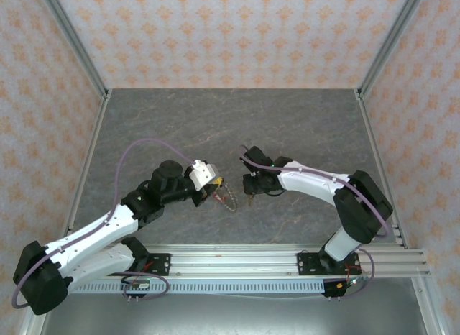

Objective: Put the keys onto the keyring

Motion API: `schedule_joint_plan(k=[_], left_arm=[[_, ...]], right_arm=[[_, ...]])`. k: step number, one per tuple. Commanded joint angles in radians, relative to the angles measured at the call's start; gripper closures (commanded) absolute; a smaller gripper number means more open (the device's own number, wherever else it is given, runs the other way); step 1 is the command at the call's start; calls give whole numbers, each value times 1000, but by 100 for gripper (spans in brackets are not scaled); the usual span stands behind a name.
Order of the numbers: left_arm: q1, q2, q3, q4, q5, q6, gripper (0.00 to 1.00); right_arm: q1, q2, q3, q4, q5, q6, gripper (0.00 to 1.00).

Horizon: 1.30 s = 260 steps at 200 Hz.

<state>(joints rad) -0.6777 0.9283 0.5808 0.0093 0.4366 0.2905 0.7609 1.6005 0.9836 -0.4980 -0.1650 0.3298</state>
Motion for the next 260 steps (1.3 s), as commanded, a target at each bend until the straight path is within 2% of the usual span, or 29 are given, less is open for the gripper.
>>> schedule_joint_plan(k=[1,22,68,111,128,260], left_arm=[[13,1,21,29,3,19,100],[13,4,21,32,3,20,100],[13,11,22,33,6,21,100],[15,8,21,27,5,21,100],[15,7,21,26,6,21,100],[15,20,24,37,19,15,100]], right_arm=[[-2,-4,18,-38,26,19,65],[-2,30,43,-60,-5,55,66],[-2,82,65,-71,-32,114,75],[-2,100,78,-97,-4,132,77],[-2,98,77,-94,-4,130,83],[-2,116,70,-59,2,136,85]])
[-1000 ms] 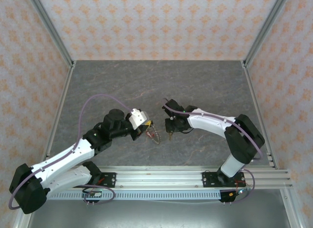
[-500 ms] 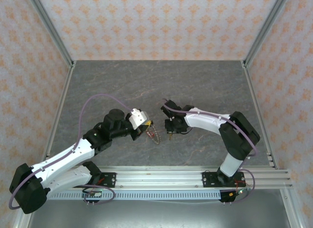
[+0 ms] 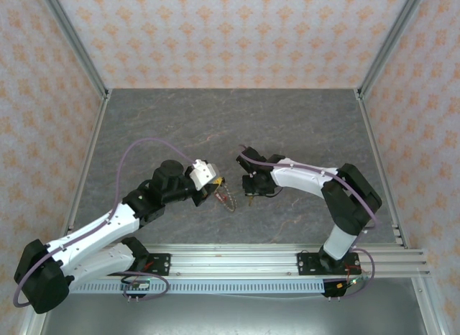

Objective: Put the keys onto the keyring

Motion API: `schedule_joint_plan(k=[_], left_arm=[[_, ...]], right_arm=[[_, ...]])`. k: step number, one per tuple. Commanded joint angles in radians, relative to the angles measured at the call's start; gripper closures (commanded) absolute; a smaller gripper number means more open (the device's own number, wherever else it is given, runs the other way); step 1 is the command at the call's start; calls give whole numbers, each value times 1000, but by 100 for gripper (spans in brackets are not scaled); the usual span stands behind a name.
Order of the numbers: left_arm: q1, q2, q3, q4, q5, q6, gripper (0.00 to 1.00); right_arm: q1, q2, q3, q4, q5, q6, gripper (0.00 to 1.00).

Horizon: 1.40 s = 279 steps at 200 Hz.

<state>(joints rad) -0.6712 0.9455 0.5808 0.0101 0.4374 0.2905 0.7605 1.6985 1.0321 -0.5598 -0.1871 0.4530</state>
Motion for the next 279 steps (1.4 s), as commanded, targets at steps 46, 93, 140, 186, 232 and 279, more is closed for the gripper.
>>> schedule_joint_plan(k=[46,93,140,186,232,279], left_arm=[[9,6,27,38,18,18,100],[8,7,24,41,22,15,100],[9,23,26,46,35,15,100],[8,48,36,58,80,13,100],[9,72,45,73,102,12,100],[9,88,49,103,97,-7,100]], right_arm=[[-1,12,14,15,27,13,90],[-1,-20,-5,25,45,-8,98],[-1,-183,-90,146,36,-94,100],[0,-476,-278,405,-19,-245,100],[6,-664,-397,593,-109,-437,100],[37,-660,-409,660,-213,-533,100]])
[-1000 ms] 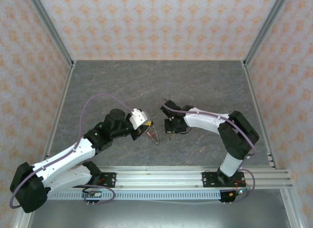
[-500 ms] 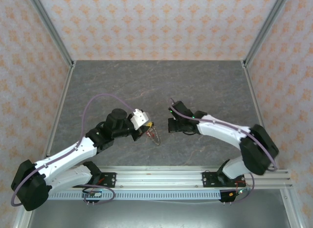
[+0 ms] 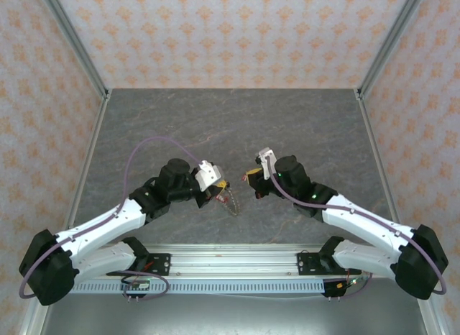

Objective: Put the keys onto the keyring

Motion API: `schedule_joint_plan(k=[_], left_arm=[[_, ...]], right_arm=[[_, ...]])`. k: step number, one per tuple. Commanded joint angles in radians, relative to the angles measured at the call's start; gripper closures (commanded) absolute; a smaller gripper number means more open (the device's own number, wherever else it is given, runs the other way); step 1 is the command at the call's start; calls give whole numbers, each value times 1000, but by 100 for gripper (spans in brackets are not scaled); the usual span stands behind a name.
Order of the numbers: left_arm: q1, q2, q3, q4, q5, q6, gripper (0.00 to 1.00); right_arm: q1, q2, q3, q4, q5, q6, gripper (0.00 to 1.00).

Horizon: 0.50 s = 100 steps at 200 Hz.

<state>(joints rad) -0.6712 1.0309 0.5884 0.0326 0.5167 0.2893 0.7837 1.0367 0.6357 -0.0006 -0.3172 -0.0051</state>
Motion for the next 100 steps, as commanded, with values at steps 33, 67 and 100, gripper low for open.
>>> schedule_joint_plan(k=[33,67,100], left_arm=[[8,29,34,100,13,-17,100],[9,78,27,131,19,-26,100],[8,126,38,145,26,-21,100]], right_arm=[[19,48,-2,118,-107,-53,100],[22,69,14,27,21,-70,100],[22,66,21,-70,84,-54,100]])
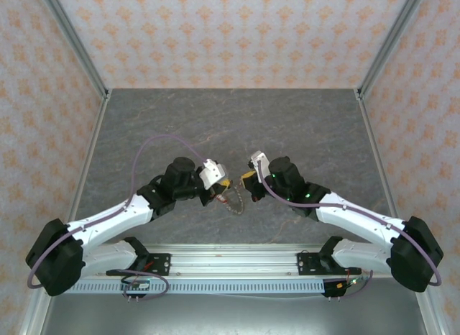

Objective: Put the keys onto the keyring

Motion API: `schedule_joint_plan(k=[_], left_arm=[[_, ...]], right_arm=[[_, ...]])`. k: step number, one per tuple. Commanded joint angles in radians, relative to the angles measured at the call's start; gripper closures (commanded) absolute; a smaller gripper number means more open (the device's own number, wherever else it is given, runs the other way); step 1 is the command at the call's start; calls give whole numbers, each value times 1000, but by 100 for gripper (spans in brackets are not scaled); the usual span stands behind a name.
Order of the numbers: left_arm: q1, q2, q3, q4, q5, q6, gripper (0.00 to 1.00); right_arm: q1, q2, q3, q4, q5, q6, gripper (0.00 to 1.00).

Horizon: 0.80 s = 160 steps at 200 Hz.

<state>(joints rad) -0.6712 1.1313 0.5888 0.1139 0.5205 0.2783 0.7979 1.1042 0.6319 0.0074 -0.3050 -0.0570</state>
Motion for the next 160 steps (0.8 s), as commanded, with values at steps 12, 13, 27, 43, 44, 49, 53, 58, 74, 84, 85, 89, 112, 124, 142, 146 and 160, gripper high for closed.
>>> schedule_joint_plan(k=[12,13,27,43,44,49,53,58,74,84,85,89,112,124,142,146,160], left_arm=[[8,45,48,67,28,-10,100],[7,47,49,66,29,-10,100],[7,70,64,72,38,-10,100],[6,87,71,84,42,-13,100],[7,87,71,86,43,-14,100],[5,92,72,89,44,-15,100],[6,94,74,93,45,-16,100],[6,97,73,97,46,-18,100],[5,102,74,108,50,-26,100],[5,101,75,107,51,-30,100],[5,100,75,107,50,-29,100],[6,97,74,105,51,-30,100],[5,79,67,97,47,-30,100],[4,66,63,87,44,-30,100],[5,42,54,77,39,-24,100],[5,37,52,73,37,-23,100],[5,21,46,64,33,-21,100]], right_arm=[[7,-3,22,-93,73,14,100],[7,-3,22,-92,73,15,100],[7,-7,11,-90,82,35,100],[7,-9,11,-107,128,57,100],[7,-8,12,-110,132,58,100],[7,-5,17,-125,158,69,100],[5,-1,22,-141,180,81,100],[0,6,30,-162,199,96,100],[-30,36,52,-227,216,156,100],[-59,61,64,-259,216,225,100],[-63,64,66,-263,218,229,100],[-75,73,67,-272,216,263,100],[-132,159,77,-308,159,384,100],[-157,197,85,-323,135,442,100],[-189,257,113,-374,113,489,100],[-191,268,120,-388,112,490,100],[-192,299,140,-409,108,485,100]])
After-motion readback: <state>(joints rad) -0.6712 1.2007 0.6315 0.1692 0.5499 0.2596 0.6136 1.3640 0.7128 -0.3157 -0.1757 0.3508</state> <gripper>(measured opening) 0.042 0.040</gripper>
